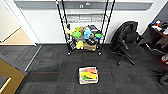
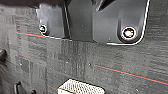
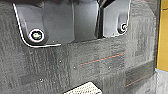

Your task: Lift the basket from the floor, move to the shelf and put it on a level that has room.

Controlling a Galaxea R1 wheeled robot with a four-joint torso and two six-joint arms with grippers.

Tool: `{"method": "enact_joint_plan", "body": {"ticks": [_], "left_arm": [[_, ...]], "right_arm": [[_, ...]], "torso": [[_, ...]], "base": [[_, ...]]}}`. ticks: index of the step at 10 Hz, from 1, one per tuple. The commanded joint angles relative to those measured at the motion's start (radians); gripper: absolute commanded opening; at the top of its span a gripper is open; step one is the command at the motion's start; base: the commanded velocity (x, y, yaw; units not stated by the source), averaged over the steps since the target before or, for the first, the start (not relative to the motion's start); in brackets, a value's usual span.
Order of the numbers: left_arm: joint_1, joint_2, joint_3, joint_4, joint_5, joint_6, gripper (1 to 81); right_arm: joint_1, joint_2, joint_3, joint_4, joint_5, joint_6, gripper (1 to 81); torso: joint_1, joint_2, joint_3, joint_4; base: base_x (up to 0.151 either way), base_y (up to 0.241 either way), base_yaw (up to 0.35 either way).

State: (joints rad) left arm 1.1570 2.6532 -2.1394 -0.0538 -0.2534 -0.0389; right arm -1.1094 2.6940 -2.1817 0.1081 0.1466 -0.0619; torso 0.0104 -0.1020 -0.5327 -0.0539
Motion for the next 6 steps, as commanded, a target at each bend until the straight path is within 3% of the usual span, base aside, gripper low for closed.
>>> {"method": "enact_joint_plan", "body": {"ticks": [1,6], "left_arm": [[-0.035,-0.021,0.019,0.008,0.049,-0.001,81.1],[-0.035,-0.021,0.018,0.008,0.051,-0.001,81.1]], "right_arm": [[0.045,-0.02,0.007,0.001,-0.051,0.002,81.1],[0.044,-0.015,-0.015,0.001,-0.051,0.004,81.1]], "torso": [[0.0,0.0,0.0,0.0],[-0.002,0.0,0.0,0.0]], "base": [[0.123,0.0,0.0],[0.123,0.0,0.0]]}}
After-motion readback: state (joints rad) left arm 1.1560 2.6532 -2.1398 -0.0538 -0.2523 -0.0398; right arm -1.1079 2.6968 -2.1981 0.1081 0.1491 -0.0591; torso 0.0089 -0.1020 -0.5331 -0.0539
